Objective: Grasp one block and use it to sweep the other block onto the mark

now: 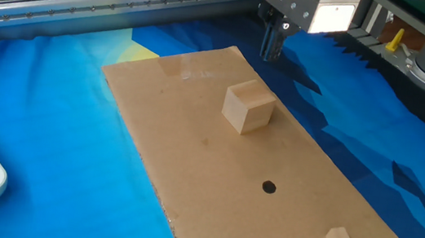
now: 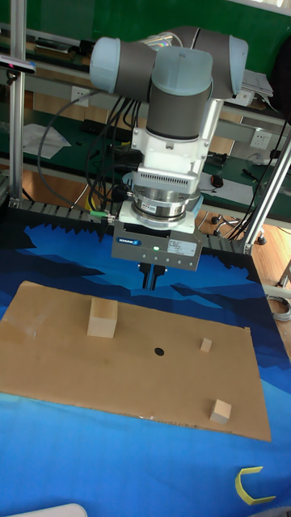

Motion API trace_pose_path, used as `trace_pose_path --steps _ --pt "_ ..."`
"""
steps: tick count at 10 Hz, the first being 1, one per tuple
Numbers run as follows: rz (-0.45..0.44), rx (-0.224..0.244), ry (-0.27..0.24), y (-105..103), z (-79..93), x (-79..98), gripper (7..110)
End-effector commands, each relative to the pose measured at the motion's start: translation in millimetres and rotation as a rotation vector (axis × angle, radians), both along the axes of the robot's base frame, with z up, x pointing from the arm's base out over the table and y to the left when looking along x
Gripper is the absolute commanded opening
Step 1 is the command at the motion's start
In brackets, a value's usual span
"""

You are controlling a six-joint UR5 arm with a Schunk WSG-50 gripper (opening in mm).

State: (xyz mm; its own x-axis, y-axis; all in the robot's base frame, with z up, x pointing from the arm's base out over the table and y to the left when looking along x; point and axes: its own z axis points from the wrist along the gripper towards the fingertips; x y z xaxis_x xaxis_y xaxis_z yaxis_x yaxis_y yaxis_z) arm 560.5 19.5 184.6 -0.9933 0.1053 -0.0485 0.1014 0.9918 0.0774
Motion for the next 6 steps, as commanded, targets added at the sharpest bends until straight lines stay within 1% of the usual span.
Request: trace_pose_path --steps 1,3,4,6 --pt "-0.003 0.012 -0.002 2.2 1.0 0.8 7" --pt "0.001 -0.004 0.016 -1.6 0.5 -3.8 7" --pt "0.001 0.007 0.016 1.1 0.7 -3.8 7" --pt "-0.002 0.013 0.015 2.6 0.7 -3.4 7"
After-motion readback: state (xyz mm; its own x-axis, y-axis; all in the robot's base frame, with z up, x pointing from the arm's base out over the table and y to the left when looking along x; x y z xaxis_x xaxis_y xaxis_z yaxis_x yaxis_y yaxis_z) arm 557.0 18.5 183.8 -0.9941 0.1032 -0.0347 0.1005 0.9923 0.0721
